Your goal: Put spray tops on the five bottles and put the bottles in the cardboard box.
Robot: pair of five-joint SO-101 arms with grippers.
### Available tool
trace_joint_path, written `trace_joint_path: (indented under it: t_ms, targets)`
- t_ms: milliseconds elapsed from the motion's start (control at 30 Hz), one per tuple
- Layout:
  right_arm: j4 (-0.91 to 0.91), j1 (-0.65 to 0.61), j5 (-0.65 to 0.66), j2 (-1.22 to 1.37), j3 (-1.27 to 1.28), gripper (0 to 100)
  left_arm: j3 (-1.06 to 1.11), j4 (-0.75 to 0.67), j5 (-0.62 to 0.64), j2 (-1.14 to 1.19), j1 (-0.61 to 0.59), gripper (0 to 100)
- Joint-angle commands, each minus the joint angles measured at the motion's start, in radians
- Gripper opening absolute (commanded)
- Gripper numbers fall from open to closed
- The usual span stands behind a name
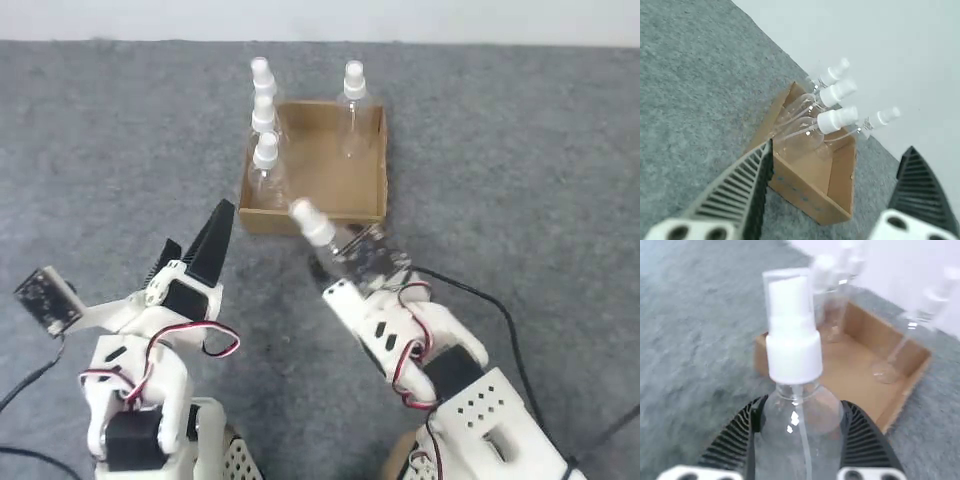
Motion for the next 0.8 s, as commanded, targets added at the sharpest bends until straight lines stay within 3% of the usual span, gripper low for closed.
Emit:
trace_joint_path:
  t_ms: [0, 333, 767]
  targets:
    - [-0.053, 0.033, -0.063, -0.039, -0.02, 8.0, -0.048, -0.058, 0.002, -0.023, -0.02, 36]
    - [-0.17, 0.102, -0.186, -0.039, -0.021, 8.2, 0.041, -0.221, 0.0, -0.023, -0.02, 24]
    - [-0.269, 0.097, -0.206, -0.039, -0.015, 8.5, 0.053, -0.23, 0.0, -0.023, -0.02, 23]
